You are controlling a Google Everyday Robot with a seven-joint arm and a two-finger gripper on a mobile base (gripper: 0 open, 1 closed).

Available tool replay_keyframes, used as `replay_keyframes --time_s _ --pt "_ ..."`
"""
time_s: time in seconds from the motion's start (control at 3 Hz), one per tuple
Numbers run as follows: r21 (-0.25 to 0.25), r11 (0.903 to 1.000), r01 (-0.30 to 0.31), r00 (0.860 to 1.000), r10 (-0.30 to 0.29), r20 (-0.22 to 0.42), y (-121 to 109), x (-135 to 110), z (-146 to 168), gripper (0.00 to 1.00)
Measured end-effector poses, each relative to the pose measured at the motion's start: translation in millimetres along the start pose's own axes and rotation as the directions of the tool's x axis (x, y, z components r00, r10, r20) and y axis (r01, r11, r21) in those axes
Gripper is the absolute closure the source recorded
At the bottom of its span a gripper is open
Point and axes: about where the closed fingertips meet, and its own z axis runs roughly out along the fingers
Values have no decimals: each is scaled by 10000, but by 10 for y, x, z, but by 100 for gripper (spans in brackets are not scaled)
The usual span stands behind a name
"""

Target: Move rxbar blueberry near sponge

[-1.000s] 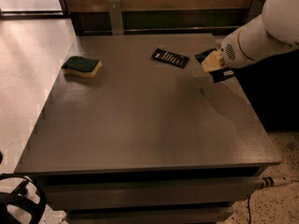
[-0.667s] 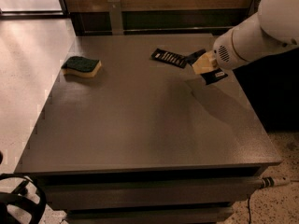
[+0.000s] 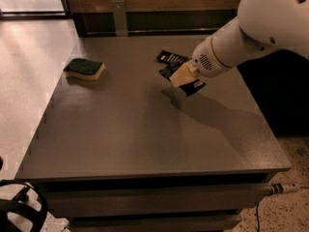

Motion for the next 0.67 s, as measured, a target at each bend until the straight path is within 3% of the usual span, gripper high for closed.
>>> replay_keyframes --time_s 0.33,0.67 --pt "-743 9952 637 9980 -632 87 275 -170 191 100" --pt "-1276 9843 1223 9924 -1193 303 503 -353 336 100"
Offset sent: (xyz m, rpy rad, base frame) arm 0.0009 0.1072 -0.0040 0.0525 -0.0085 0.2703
